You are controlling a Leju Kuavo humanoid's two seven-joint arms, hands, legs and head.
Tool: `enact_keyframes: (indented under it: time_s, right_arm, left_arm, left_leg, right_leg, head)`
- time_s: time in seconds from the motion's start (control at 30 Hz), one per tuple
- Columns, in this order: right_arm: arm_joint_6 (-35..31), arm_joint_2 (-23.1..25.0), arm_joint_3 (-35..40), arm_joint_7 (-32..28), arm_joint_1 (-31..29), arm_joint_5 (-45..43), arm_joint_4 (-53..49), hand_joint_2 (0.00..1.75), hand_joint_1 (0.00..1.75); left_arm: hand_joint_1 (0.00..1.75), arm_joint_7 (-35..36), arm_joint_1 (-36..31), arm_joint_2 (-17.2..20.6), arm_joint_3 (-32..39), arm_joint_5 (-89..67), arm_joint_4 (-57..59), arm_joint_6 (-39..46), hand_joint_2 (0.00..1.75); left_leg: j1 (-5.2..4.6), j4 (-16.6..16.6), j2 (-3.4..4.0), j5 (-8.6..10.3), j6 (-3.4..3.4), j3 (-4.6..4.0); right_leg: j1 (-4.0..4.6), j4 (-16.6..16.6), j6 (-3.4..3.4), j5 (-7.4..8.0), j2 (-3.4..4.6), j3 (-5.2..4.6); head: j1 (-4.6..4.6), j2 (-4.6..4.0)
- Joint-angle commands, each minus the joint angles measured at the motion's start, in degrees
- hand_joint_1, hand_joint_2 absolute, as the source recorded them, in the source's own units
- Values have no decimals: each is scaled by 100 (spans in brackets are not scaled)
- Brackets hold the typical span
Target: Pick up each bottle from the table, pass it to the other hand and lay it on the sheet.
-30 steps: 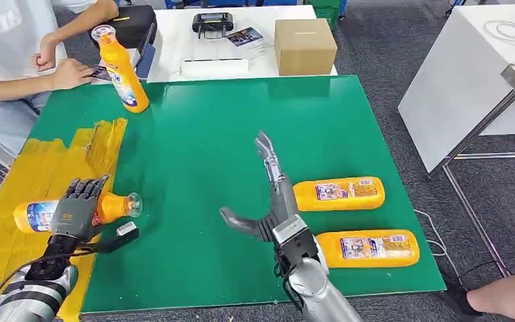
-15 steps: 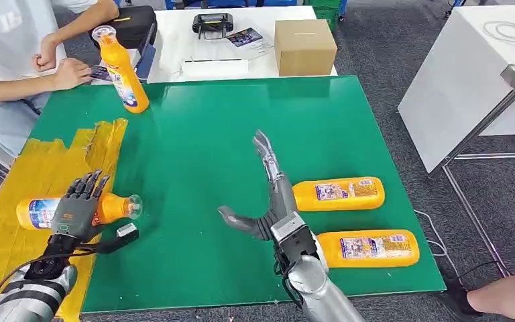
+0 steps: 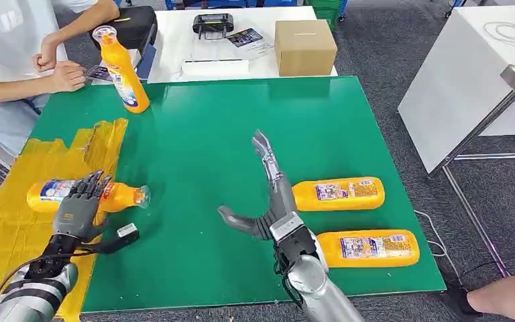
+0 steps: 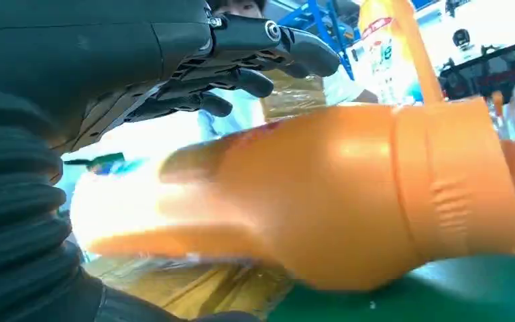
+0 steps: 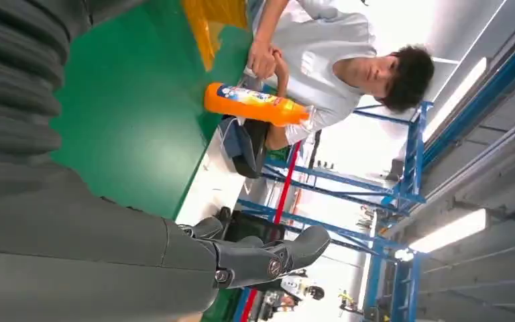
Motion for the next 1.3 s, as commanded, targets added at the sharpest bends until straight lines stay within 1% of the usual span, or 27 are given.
enact_keyframes:
  time_s: [0.03, 0.07, 0.2, 0.23, 0.27, 0.3, 0.37, 0.43, 0.47, 0.5, 0.53, 0.6, 0.7, 0.73, 0.77, 0.8, 0.83, 0.87, 0.93, 0.97, 1.0, 1.03, 1.07, 1.13, 1.17, 1.2, 1.3]
  right_arm:
    - [21, -63, -62, 29, -226, 13, 342, 175, 0]
    - [21, -63, -62, 29, -226, 13, 342, 175, 0]
    - [22, -62, -71, 30, -221, 14, 340, 175, 0]
    - [27, -59, -81, 34, -217, 19, 342, 175, 0]
    - [32, -52, -91, 39, -215, 21, 355, 175, 0]
    - [34, -49, -95, 40, -214, 21, 365, 175, 0]
    - [40, -41, -101, 42, -200, 22, 387, 175, 0]
    - [34, -52, -100, 44, -163, 32, 378, 175, 0]
    - [-17, -68, -109, 47, -116, 71, 340, 175, 0]
    - [-68, -79, -124, 49, -74, 106, 301, 175, 0]
    - [-107, -96, -139, 49, -19, 136, 241, 175, 0]
    - [-107, -96, -139, 49, -19, 136, 241, 175, 0]
    - [-107, -96, -139, 49, -19, 136, 241, 175, 0]
    - [-107, -96, -139, 49, -19, 136, 241, 175, 0]
    - [-107, -96, -139, 49, -19, 136, 241, 175, 0]
    - [-107, -96, -139, 49, -19, 136, 241, 175, 0]
    - [-107, -96, -139, 49, -19, 136, 241, 175, 0]
    - [-107, -96, -139, 49, -19, 136, 241, 175, 0]
    - [-107, -96, -139, 49, -19, 136, 241, 175, 0]
    - [-107, -96, -139, 49, -19, 136, 241, 175, 0]
    - [-107, -96, -139, 49, -19, 136, 241, 175, 0]
    - [-166, -97, -159, 59, 19, 192, 192, 175, 0]
    - [-216, -108, -179, 68, 70, 241, 136, 175, 0]
    - [-251, -130, -207, 73, 125, 274, 71, 175, 0]
    - [-282, -140, -229, 76, 156, 304, 37, 175, 0]
    - [-306, -147, -248, 82, 178, 325, 18, 175, 0]
    - [-355, -167, -295, 89, 223, 378, -16, 175, 0]
  left_arm:
    - [0, -77, -107, -126, 128, -82, 281, -70, 175]
    - [0, -77, -107, -126, 128, -82, 281, -70, 175]
    - [0, -108, -101, -112, 136, -80, 218, -70, 175]
    - [0, -128, -82, -111, 151, -81, 130, -70, 175]
    - [0, -119, -46, -114, 179, -99, -56, -70, 175]
    - [0, -98, -19, -114, 187, -127, -161, -70, 175]
    - [0, -167, 95, -159, 276, -48, -562, -70, 175]
    - [0, -766, 381, -445, 780, 561, -1337, -70, 175]
    - [0, -1538, 518, -844, 1459, 1009, -1726, -70, 175]
    - [0, -2157, 514, -1144, 1876, 1407, -1777, -70, 175]
    - [0, -2518, 559, -1343, 1950, 2042, -1899, -70, 175]
    - [0, -2518, 559, -1343, 1950, 2042, -1899, -70, 175]
    - [0, -2518, 559, -1343, 1950, 2042, -1899, -70, 175]
    - [0, -2518, 559, -1343, 1950, 2042, -1899, -70, 175]
    - [0, -2518, 559, -1343, 1950, 2042, -1899, -70, 175]
    - [0, -2518, 559, -1343, 1950, 2042, -1899, -70, 175]
    - [0, -2518, 559, -1343, 1950, 2042, -1899, -70, 175]
    - [0, -2518, 559, -1343, 1950, 2042, -1899, -70, 175]
    - [0, -2518, 559, -1343, 1950, 2042, -1899, -70, 175]
    - [0, -2518, 559, -1343, 1950, 2042, -1899, -70, 175]
    - [0, -2518, 559, -1343, 1950, 2042, -1899, -70, 175]
    - [0, -2518, 677, -1221, 1493, 2919, -2132, -70, 175]
    - [0, -2518, 858, -1198, 1242, 3546, -2631, -70, 175]
    - [0, -2518, 1032, -1201, 1063, 3992, -3098, -70, 175]
    - [0, -2518, 1111, -1276, 1181, 3935, -3337, -70, 175]
    - [0, -2518, 1125, -1348, 1307, 3838, -3445, -70, 175]
    - [0, -2518, 1118, -1349, 1412, 3962, -3539, -70, 175]
  left_leg:
    - [1, -4, 3, -5, 2, 15]
    - [4, -3, 5, -11, 3, 26]
    - [4, -3, 5, -10, 2, 24]
    - [7, -1, 6, -16, 4, 35]
    - [0, -3, 2, -3, 2, 12]
    - [4, -1, 5, -9, 3, 22]
    - [2, -2, 3, -3, 2, 9]
    - [2, -2, 2, -5, 3, 14]
    - [5, 0, 4, -12, 4, 23]
    - [3, -2, 1, -9, 5, 17]
    - [1, -2, -9, -4, 5, 9]
    - [1, -1, -19, -9, 8, 20]
    - [-3, 0, 1, -8, 5, 7]
    - [3, 6, 8, -27, 8, 37]
    - [-1, 0, 6, -12, 4, 14]
    - [2, 1, 5, -17, 4, 23]
    - [-3, -3, -2, -6, 3, 7]
    - [3, -1, -3, -12, 3, 17]
    - [2, -1, 2, -7, 3, 7]
    - [9, 3, 4, -23, 5, 35]
    - [6, 1, 5, -13, 4, 15]
    - [7, 1, 4, -17, 5, 25]
    - [5, 1, 0, -15, 6, 20]
    - [4, 1, 1, -9, 5, 3]
    - [6, 3, 1, -17, 6, 16]
    - [5, 3, 4, -15, 5, 10]
    - [6, 3, -5, -13, 5, 10]
  right_leg:
    - [2, -6, -3, -4, -1, 16]
    - [6, -9, -5, -8, 0, 29]
    - [5, -8, -4, -7, 0, 26]
    - [9, -10, -6, -12, -1, 39]
    - [1, -5, -2, -3, -1, 12]
    - [6, -7, -4, -7, 0, 24]
    - [3, -5, -2, -1, -1, 9]
    - [4, -7, -2, -4, -2, 17]
    - [7, -9, -3, -8, -2, 27]
    - [5, -10, -1, -7, -5, 22]
    - [3, -9, 0, -6, -14, 15]
    - [1, -14, 1, -13, -26, 28]
    - [-3, -8, -1, -5, 0, 10]
    - [5, -11, -5, -19, 2, 44]
    - [0, -8, -4, -7, 3, 15]
    - [3, -9, -6, -11, 0, 27]
    - [-5, -8, -4, -5, -5, 7]
    - [1, -10, -6, -9, -8, 19]
    - [-1, -8, -3, -4, 0, 6]
    - [8, -11, -9, -17, -3, 38]
    - [4, -9, -4, -8, 1, 15]
    - [7, -11, -4, -12, -1, 27]
    - [5, -10, -3, -12, -5, 23]
    - [4, -8, -2, -5, -2, 3]
    - [7, -9, -3, -13, -3, 20]
    - [5, -8, -2, -10, 1, 11]
    - [7, -9, -2, -11, -8, 13]
  head:
    - [0, 0]
    - [0, 0]
    - [0, 0]
    - [0, 0]
    - [0, 0]
    - [-2, 0]
    - [0, 0]
    - [0, 0]
    - [0, 0]
    - [0, 0]
    - [0, 0]
    - [0, 0]
    - [0, 0]
    - [2, 0]
    - [-2, 0]
    - [0, 0]
    - [0, 0]
    - [0, 0]
    - [-2, 0]
    - [-2, 0]
    - [0, 0]
    - [0, 0]
    - [-2, 0]
    - [0, 0]
    - [0, 0]
    - [-2, 0]
    - [0, 0]
